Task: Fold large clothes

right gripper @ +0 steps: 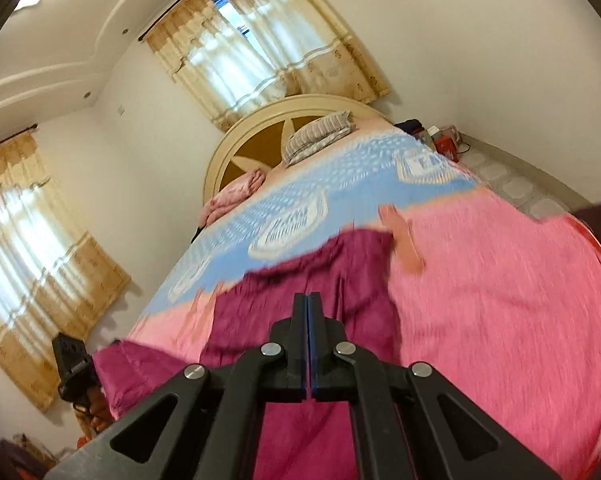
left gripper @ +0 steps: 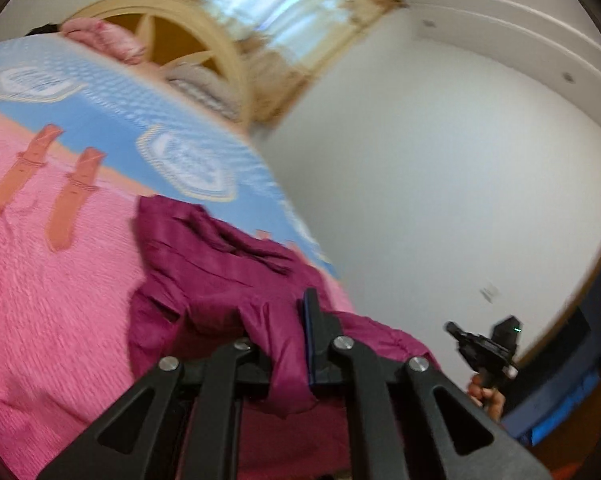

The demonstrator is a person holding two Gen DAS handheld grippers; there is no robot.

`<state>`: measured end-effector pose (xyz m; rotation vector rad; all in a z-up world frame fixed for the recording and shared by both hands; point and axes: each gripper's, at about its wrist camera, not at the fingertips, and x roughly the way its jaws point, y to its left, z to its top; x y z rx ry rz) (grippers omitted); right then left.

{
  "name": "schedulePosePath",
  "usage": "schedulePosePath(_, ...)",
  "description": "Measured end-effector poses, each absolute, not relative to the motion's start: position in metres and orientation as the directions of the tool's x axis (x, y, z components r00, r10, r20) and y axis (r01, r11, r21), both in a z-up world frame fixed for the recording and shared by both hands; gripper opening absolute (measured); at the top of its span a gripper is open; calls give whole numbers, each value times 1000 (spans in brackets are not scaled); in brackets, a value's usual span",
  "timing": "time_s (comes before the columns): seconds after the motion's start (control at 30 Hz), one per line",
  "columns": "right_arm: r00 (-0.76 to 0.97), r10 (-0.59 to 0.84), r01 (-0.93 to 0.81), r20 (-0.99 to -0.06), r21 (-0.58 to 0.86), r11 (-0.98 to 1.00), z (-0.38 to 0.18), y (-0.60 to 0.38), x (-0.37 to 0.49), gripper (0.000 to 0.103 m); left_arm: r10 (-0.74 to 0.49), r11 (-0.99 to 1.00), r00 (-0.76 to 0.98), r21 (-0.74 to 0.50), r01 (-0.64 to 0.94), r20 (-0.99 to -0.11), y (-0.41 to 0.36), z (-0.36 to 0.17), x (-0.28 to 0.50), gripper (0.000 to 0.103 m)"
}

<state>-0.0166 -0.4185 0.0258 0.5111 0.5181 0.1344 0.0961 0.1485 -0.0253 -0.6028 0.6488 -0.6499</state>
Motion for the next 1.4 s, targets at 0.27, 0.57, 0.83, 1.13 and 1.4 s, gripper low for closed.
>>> schedulePosePath(0.27,775,226,110,-591,478,871,-13,-425,27,1,-697,654,617,-678,337,-365,144,-41,125,9)
schedulePosePath(0.57,486,534,193,-692,681,707,-138,-379,-44,74,-688,687,624,-610,394,-372,136,-25,111,9)
schedulePosePath(0.83,439,705,190,-557,825,533,-180,-353,-55,83,-685,683,645,-608,405,-339,137,-15,85,9)
schedulePosePath(1.13,374,763,231,-526,850,473,-233,-327,-36,83,-671,694,658,-604,393,-342,138,-11,84,9)
schedulePosePath(1.4,366,761,179,-535,843,507,-238,-312,-7,83,-669,689,655,-624,368,-352,143,-21,89,9)
